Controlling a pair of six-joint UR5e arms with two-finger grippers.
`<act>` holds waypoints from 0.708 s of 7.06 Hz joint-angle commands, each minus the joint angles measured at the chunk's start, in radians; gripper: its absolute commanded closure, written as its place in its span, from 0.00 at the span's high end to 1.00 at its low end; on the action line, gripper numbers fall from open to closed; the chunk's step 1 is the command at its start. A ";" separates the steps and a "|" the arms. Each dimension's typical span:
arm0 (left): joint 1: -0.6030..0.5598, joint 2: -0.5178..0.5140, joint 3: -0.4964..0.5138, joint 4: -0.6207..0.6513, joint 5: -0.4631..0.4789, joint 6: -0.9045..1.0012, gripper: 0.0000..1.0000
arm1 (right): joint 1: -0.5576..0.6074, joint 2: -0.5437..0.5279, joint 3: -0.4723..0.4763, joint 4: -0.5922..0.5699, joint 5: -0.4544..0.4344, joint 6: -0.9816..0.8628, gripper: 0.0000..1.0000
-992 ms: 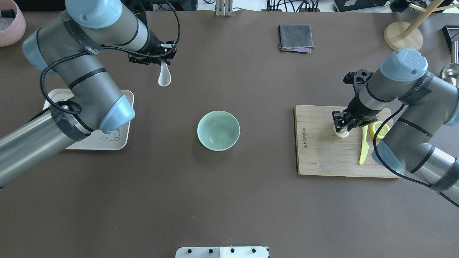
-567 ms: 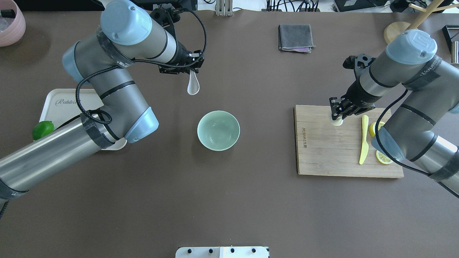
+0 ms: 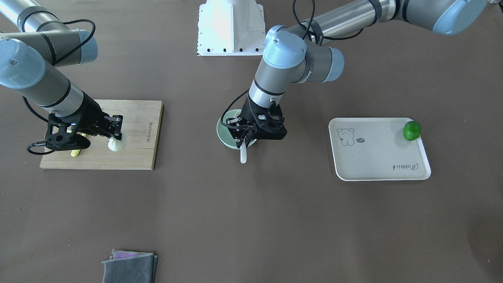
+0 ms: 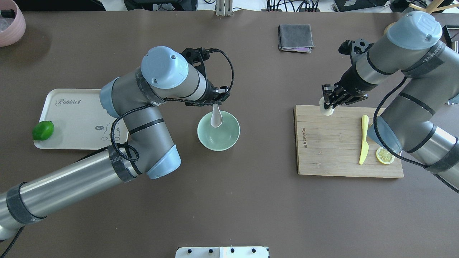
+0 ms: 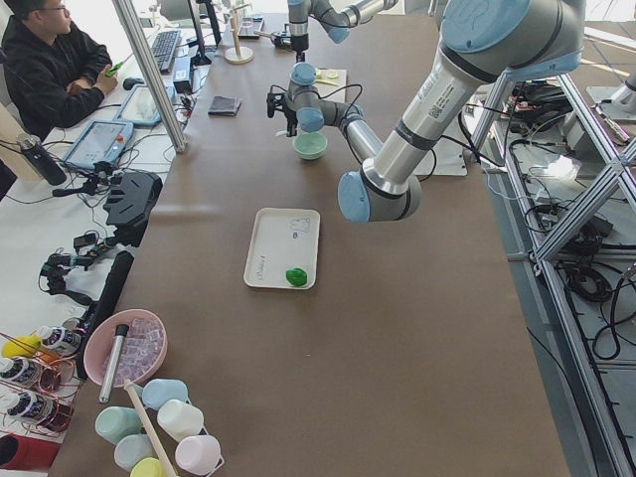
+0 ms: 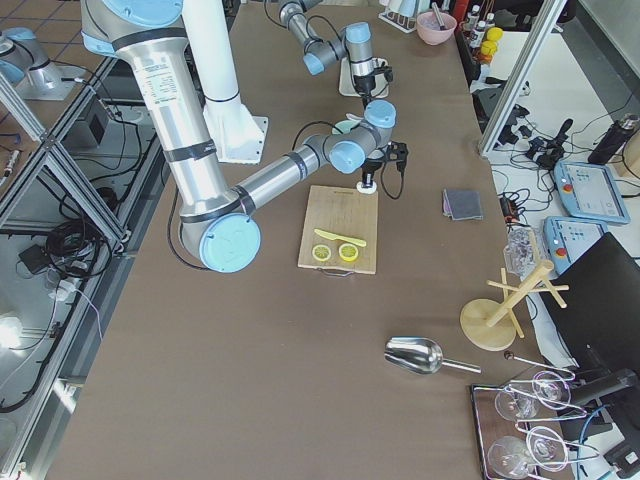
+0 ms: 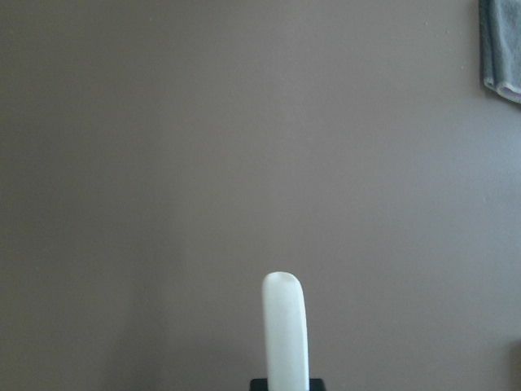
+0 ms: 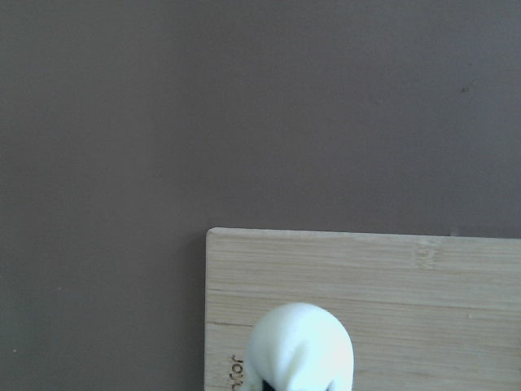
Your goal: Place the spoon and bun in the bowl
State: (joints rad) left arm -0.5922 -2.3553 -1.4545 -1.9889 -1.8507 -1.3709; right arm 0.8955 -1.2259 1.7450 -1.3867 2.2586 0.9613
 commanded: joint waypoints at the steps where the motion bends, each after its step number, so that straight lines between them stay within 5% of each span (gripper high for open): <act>1: 0.028 0.017 0.002 -0.016 0.005 0.001 0.00 | 0.000 0.023 -0.001 0.000 -0.004 0.020 0.00; 2: 0.028 0.017 0.000 -0.016 0.005 0.001 0.00 | -0.001 0.032 -0.001 0.000 -0.004 0.049 0.00; 4: 0.028 0.011 -0.004 -0.013 0.034 0.003 0.92 | -0.001 0.037 0.002 0.000 -0.004 0.053 0.00; 5: 0.031 0.011 -0.007 -0.013 0.104 0.016 0.98 | -0.004 0.061 0.007 0.000 -0.004 0.095 0.00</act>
State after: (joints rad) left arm -0.5637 -2.3430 -1.4587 -2.0024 -1.8072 -1.3657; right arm 0.8932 -1.1847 1.7477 -1.3867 2.2550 1.0228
